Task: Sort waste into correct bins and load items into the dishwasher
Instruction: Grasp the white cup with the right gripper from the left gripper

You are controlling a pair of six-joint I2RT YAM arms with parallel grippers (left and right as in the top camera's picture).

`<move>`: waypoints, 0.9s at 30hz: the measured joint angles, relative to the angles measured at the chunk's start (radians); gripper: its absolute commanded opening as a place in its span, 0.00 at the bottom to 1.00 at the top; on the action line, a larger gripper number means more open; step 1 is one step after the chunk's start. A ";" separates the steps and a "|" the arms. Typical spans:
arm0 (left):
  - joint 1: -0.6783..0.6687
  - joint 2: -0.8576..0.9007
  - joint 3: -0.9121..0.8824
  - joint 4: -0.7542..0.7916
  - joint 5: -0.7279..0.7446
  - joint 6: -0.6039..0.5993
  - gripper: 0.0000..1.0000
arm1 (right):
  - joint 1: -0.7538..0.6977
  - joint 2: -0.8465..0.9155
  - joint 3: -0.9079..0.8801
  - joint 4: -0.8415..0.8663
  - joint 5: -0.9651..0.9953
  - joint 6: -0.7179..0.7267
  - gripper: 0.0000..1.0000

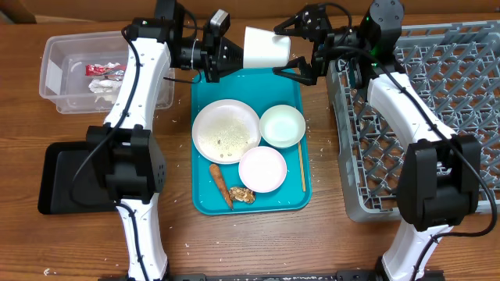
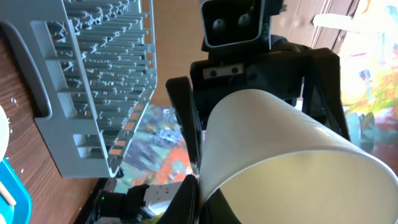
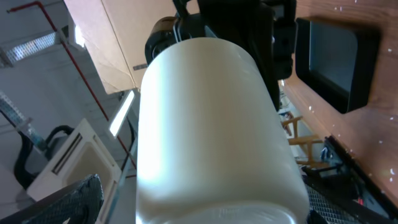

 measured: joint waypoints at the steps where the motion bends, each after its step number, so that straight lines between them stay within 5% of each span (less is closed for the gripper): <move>1: 0.000 0.000 0.000 0.021 0.000 -0.018 0.04 | 0.001 0.000 0.000 0.000 -0.001 0.004 1.00; 20: -0.033 0.000 0.000 0.032 0.000 -0.127 0.04 | 0.006 0.000 0.000 0.001 0.029 -0.114 1.00; 27: -0.032 0.000 0.000 0.032 0.006 -0.127 0.04 | 0.006 0.000 0.000 -0.007 0.029 -0.130 0.74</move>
